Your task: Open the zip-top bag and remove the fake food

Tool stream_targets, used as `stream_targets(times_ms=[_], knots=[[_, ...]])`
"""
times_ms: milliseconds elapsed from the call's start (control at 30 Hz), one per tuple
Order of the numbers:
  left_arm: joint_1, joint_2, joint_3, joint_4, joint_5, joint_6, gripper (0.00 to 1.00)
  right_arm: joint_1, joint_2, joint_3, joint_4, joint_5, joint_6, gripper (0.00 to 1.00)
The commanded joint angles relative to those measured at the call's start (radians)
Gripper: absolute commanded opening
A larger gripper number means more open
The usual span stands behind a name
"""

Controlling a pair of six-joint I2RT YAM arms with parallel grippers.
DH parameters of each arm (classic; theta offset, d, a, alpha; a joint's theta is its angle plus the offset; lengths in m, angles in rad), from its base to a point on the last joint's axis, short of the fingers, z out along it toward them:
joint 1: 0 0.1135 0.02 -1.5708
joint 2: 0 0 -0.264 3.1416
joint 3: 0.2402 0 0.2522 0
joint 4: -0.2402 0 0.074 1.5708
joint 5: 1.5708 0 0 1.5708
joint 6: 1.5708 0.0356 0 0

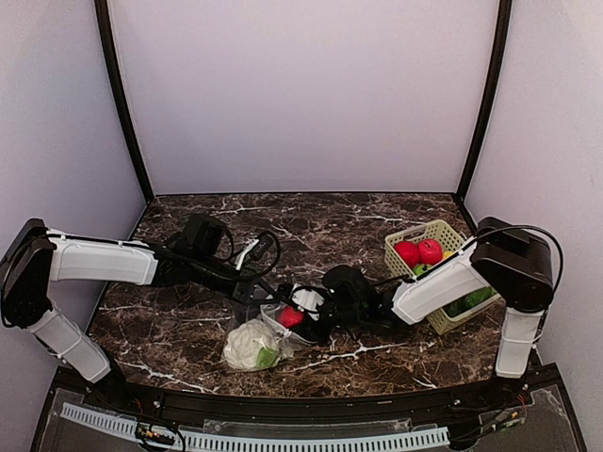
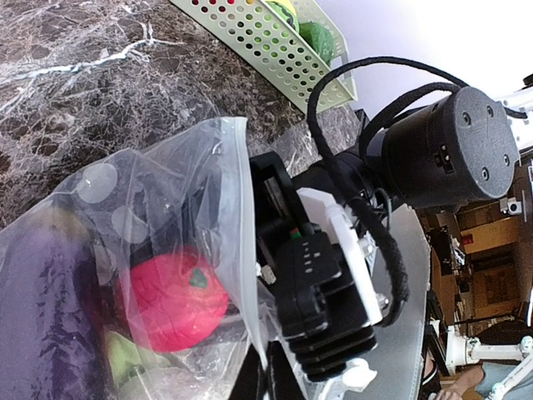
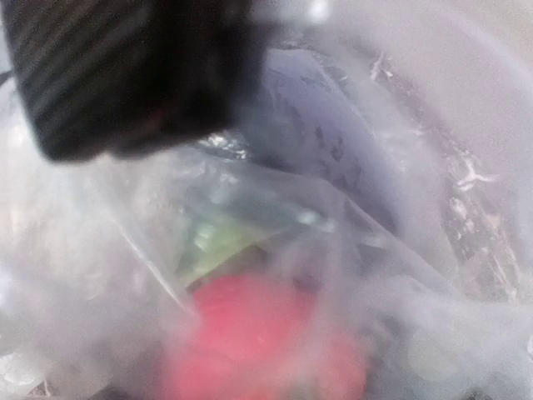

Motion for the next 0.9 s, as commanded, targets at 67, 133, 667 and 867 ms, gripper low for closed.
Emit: stream_targets(times_ms=[67,133,667,867], knots=[[-0.003,0.004,0.018,-0.009,-0.002,0.021,0.01,0.007,-0.17,-0.044,-0.032,0.015,0.012,0.52],[-0.003,0.003,0.02,-0.013,-0.017,0.019,0.01,0.007,-0.221,-0.051,-0.037,0.009,0.017,0.51],[0.0,0.037,0.068,-0.082,-0.091,0.038,0.01,-0.071,-0.525,-0.224,-0.1,0.043,0.07,0.48],[0.0,0.038,0.07,-0.08,-0.088,0.035,0.01,-0.227,-0.608,-0.205,-0.152,0.031,0.129,0.48]])
